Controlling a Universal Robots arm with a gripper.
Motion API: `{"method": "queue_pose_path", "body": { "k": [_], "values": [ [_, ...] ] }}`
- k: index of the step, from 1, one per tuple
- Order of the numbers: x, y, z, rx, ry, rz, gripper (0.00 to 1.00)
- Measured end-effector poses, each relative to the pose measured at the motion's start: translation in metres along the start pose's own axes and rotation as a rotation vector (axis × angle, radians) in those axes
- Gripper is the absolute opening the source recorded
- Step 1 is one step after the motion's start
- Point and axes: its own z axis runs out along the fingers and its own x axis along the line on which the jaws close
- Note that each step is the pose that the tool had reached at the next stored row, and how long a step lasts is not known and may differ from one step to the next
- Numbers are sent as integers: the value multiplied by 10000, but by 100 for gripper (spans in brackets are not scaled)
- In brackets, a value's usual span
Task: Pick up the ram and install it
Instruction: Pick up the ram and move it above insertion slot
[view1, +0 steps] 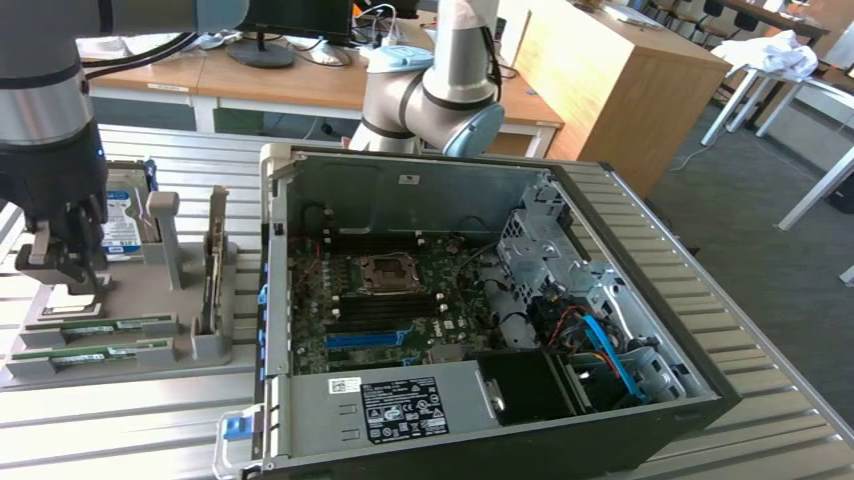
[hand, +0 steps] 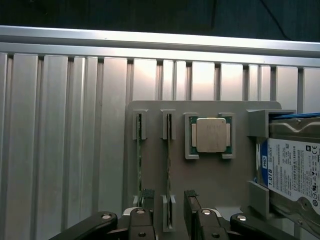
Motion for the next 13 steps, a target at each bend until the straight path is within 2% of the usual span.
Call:
{"method": "queue_pose_path", "body": {
  "k": [13],
  "values": [
    [5,5,142,1,0,1,37]
  ]
}}
